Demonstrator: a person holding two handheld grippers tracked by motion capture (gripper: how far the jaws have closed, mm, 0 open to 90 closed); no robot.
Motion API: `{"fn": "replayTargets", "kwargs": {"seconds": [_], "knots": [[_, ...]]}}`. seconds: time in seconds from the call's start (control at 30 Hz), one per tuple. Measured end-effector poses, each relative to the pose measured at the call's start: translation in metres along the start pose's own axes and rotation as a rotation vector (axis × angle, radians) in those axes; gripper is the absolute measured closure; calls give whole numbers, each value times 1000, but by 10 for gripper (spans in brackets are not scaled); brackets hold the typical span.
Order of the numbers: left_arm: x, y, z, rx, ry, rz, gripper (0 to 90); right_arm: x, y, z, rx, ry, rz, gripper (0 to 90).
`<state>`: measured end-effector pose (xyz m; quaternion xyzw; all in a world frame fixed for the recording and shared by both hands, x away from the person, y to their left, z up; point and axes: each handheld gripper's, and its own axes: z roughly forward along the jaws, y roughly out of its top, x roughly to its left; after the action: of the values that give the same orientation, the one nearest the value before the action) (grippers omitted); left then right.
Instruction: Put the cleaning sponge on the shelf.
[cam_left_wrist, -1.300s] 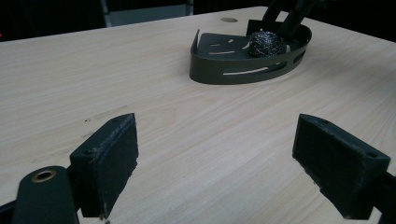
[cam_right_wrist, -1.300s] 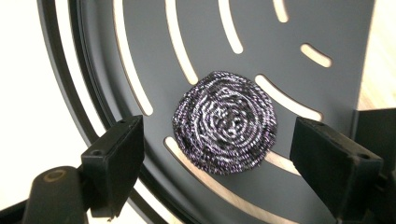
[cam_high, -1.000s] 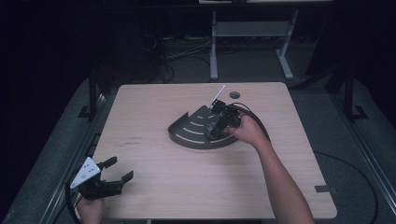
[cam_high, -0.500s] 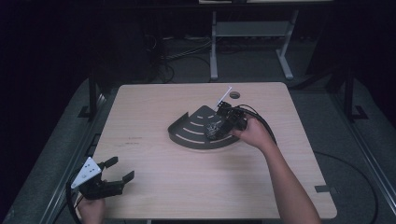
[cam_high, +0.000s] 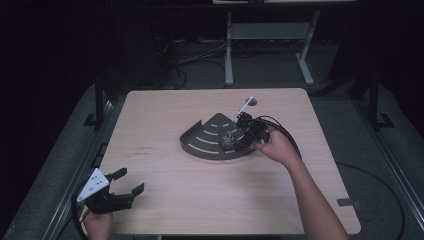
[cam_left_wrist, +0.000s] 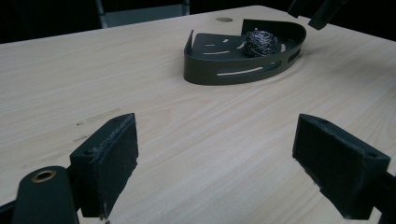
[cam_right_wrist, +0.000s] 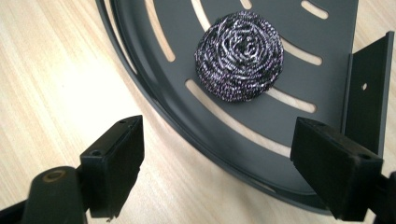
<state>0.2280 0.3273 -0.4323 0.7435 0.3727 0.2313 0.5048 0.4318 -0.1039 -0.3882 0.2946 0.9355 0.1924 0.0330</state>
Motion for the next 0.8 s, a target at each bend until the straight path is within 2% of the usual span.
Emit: {"fn": "replayTargets", "kwargs": {"seconds": [0.37, 0.6, 0.8], "knots": [[0, 0, 0, 2, 2, -3, 137, 0, -16, 0, 0, 3, 17, 173], [0, 0, 0, 1, 0, -4, 137, 5, -21, -3, 13, -12, 2, 173], [0, 0, 1, 3, 0, 0, 137, 8, -27, -7, -5, -11, 2, 173]]}}
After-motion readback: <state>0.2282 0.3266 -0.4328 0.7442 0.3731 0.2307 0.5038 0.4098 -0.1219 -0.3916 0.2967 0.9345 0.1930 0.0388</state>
